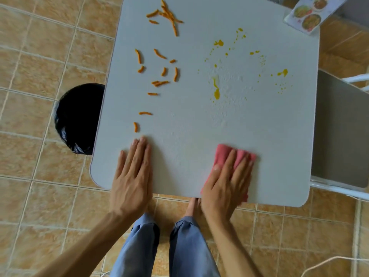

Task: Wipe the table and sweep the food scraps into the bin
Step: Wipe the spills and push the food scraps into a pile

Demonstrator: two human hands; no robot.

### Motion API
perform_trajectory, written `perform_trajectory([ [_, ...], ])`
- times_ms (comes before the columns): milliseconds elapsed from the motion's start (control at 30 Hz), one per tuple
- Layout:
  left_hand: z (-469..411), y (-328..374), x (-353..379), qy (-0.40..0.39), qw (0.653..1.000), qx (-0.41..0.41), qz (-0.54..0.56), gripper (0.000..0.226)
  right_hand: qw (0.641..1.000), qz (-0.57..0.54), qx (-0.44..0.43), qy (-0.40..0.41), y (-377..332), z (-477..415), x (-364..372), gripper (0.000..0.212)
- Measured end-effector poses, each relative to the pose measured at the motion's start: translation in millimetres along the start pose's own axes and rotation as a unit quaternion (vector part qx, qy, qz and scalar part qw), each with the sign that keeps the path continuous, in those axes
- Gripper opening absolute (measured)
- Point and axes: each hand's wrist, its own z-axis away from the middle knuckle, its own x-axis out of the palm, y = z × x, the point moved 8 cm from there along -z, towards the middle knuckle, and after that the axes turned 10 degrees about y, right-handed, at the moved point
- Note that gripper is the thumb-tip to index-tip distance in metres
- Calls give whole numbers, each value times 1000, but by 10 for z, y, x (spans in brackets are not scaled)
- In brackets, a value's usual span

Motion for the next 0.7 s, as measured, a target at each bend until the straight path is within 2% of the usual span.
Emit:
perform_trajectory([
  [33, -4, -4, 3, 2, 1000, -6, -1, 59, 999, -9, -25, -24, -165, 212, -11, 55],
  [100, -11, -20, 8, 1, 1000, -15, 6, 62, 985, -46, -142, -82, -634, 486, 2, 55],
  [167, -22, -29, 1, -6, 1000, -15, 19, 65, 952, -80, -274, -113, -1023, 412, 93, 53],
  [200, -27, -31, -12, -9, 999, -12, 29, 65, 939, -94, -312, -112, -1124, 278, 153, 53],
  [267, -15, -59, -72, -7, 999, -8, 47, 63, 941, -95, -316, -82, -1129, -75, 253, 52],
  [400, 7, -332, -232, 8, 998, -49, 44, 59, 993, -38, -115, -15, -808, -214, 232, 53],
  [433, 14, -417, -259, 12, 997, -63, 37, 58, 996, -36, -78, -10, -831, -58, 194, 53],
  [467, 15, -491, -285, 16, 997, -71, 30, 57, 996, -44, -79, -20, -947, 123, 160, 53],
  [533, 6, -547, -282, 16, 998, -65, 20, 57, 980, -72, -174, -67, -1278, 437, 132, 52],
  [600, -4, -555, -257, 12, 999, -52, 8, 57, 948, -94, -288, -97, -1532, 476, 184, 53],
  [667, -3, -560, -232, 8, 999, -48, 2, 56, 928, -104, -345, -97, -1672, 227, 296, 53],
  [700, 0, -562, -231, 9, 999, -50, 3, 55, 929, -103, -345, -88, -1718, 35, 364, 54],
])
